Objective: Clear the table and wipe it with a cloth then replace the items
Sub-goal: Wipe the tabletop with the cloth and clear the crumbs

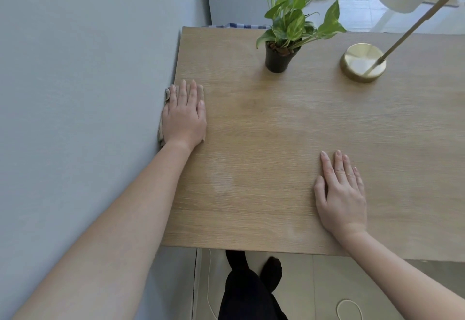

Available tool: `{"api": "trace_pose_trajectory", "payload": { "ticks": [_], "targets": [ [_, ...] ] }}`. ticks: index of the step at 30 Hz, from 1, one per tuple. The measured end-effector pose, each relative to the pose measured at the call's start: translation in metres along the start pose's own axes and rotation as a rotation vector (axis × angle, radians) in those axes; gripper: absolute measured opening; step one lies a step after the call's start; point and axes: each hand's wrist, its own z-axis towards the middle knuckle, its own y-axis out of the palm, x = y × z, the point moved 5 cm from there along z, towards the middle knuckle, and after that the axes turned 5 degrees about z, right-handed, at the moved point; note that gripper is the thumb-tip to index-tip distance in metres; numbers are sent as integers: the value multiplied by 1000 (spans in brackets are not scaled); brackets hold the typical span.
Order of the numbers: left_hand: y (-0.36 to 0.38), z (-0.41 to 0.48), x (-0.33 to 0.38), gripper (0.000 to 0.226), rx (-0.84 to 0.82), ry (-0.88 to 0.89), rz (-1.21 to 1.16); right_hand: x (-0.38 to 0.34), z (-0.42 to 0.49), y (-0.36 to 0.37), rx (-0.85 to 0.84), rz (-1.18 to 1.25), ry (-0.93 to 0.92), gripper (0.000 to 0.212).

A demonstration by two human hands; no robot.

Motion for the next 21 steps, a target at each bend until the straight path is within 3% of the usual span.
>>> {"api": "trace_pose_trajectory", "payload": {
  "ticks": [13, 21],
  "targets": [
    [-11, 69, 23, 64, -7, -3, 43, 0, 2, 2, 22, 10, -2, 61],
    [-6, 54, 26, 63, -17, 69, 65, 1, 3, 0, 17, 25, 8, 60]
  ]
}}
